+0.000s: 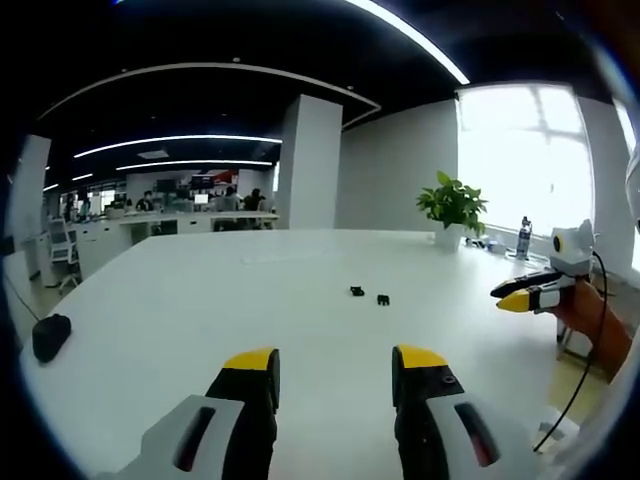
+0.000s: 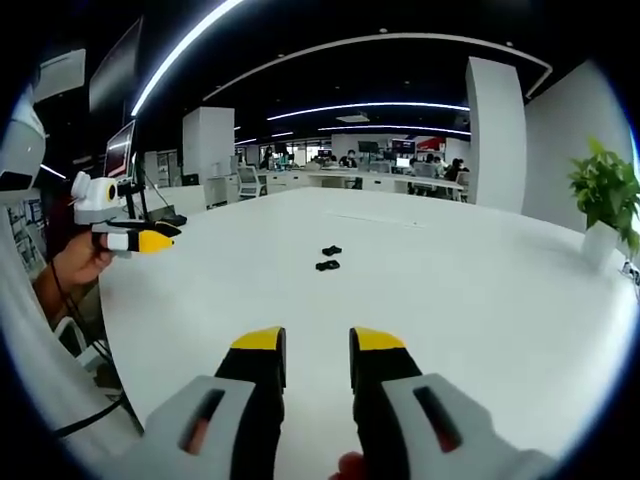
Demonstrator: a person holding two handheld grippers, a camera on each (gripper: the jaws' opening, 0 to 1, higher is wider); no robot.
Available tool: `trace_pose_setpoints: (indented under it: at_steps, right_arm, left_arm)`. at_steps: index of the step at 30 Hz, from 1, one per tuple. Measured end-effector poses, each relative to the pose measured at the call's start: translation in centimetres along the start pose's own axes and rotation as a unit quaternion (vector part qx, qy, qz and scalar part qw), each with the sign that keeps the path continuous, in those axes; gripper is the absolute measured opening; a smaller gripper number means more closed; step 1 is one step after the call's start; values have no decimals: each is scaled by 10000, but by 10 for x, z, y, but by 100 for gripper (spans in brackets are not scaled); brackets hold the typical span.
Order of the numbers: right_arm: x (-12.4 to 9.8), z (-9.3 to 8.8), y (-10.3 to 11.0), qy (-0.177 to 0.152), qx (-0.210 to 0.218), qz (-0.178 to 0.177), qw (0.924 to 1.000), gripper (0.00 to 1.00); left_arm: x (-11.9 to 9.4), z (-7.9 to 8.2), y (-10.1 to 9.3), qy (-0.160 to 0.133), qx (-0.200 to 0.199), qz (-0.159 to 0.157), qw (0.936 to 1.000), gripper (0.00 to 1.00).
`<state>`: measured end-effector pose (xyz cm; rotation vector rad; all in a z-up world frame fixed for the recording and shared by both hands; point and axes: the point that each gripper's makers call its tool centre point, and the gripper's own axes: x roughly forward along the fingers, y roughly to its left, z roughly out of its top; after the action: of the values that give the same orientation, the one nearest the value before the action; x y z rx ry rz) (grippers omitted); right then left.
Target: Snap the two parts of the plastic buckle together until the buckle closes and remains connected.
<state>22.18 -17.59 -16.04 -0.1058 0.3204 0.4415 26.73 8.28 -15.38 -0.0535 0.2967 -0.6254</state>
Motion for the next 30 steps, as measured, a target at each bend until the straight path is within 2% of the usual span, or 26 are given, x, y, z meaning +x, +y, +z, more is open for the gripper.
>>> trace_pose_setpoints:
  at_steps: [9, 30]
  right_arm:
    - [-1, 4, 2, -121, 109, 45, 9999, 29]
    - [1, 2, 0, -9, 109, 30, 9999, 28]
  left_arm:
    - [-2, 2, 2, -31, -2, 27, 10000, 45]
    - [1, 2, 0, 0, 6, -13, 10000, 46]
